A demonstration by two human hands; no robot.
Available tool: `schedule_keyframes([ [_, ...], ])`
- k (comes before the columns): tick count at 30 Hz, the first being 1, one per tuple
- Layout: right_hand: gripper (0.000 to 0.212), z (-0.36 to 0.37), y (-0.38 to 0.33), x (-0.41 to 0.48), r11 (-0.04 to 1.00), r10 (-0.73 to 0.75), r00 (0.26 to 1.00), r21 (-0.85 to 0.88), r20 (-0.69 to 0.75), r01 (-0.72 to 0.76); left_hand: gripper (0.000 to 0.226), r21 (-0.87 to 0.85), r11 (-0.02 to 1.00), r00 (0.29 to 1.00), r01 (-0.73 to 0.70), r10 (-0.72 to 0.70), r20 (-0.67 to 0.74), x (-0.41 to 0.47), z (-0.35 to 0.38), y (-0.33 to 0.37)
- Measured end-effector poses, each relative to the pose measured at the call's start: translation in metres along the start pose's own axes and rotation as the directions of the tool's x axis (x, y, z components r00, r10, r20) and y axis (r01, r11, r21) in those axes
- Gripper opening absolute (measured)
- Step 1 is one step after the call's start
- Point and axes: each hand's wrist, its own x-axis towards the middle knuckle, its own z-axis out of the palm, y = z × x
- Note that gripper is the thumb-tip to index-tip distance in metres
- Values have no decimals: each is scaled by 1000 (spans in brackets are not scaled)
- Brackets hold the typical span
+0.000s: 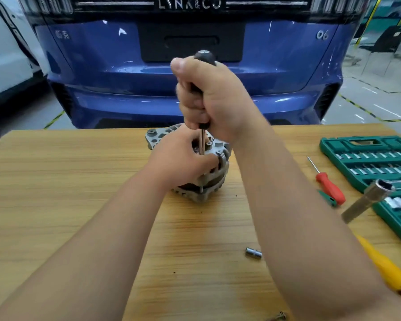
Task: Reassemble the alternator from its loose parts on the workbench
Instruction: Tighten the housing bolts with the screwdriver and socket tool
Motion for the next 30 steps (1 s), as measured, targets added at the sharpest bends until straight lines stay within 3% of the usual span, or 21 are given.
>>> schedule_keyframes([
  [1, 38, 9, 5, -6, 995, -80, 974, -70, -213, 66, 20, -22, 1000, 1000, -11, 11, -6, -1, 0, 2],
  [3, 42, 27, 10, -13, 950, -270, 821, -280, -503, 140, 21, -18, 999, 999, -48, 48, -19, -5, -2, 7],
  [5, 44, 32, 7, -13, 933, -301, 790, -335, -534, 129, 21, -22, 997, 997, -73, 73, -7, -6, -3, 8],
  [7, 40, 20, 2, -10, 963, -191, 896, -254, -401, 92, 23, -77, 992, 995, -95, 94, -21, -7, -4, 3],
  [9, 22, -4, -3, -6, 986, -66, 996, -158, -64, 56, 50, -49, 990, 989, -130, 126, -81, -17, -1, -12],
  [10, 13, -13, -5, -5, 994, -30, 993, -101, 113, 42, 65, 29, 990, 983, -139, 142, -117, -24, 3, -21],
  [12, 16, -25, -7, -1, 999, 8, 941, 35, 339, -21, 89, 194, 972, 976, -129, 159, -148, -41, 15, -34],
  [14, 10, -27, -7, 2, 989, 21, 900, 123, 435, -82, 100, 261, 956, 965, -132, 185, -187, -50, 30, -41],
  [16, 18, -23, -6, 1, 982, 66, 895, 130, 440, -137, 101, 251, 955, 946, -156, 218, -240, -48, 38, -42],
  [18, 31, -17, -3, -2, 991, 82, 952, 78, 296, -110, 98, 251, 952, 936, -174, 239, -258, -46, 42, -42],
  [20, 38, -3, 0, -6, 1000, 10, 1000, -23, 4, -9, 92, 247, 950, 933, -189, 252, -256, -47, 43, -46],
  [23, 46, 26, 2, -12, 986, -126, 899, -150, -420, 69, 78, 241, 946, 934, -217, 273, -231, -48, 37, -49],
  [25, 49, 37, 3, -13, 977, -168, 837, -202, -520, 71, 72, 268, 939, 944, -214, 269, -191, -46, 32, -47],
  [27, 45, 31, 5, -12, 972, -164, 879, -225, -447, 67, 75, 256, 944, 955, -207, 252, -154, -46, 28, -46],
  [29, 27, 13, 0, -7, 975, -73, 986, -217, -149, 40, 80, 260, 944, 964, -202, 238, -118, -44, 22, -47],
  [30, 17, 2, -3, -5, 978, -15, 999, -207, 47, 25, 83, 289, 935, 966, -206, 241, -91, -43, 19, -49],
])
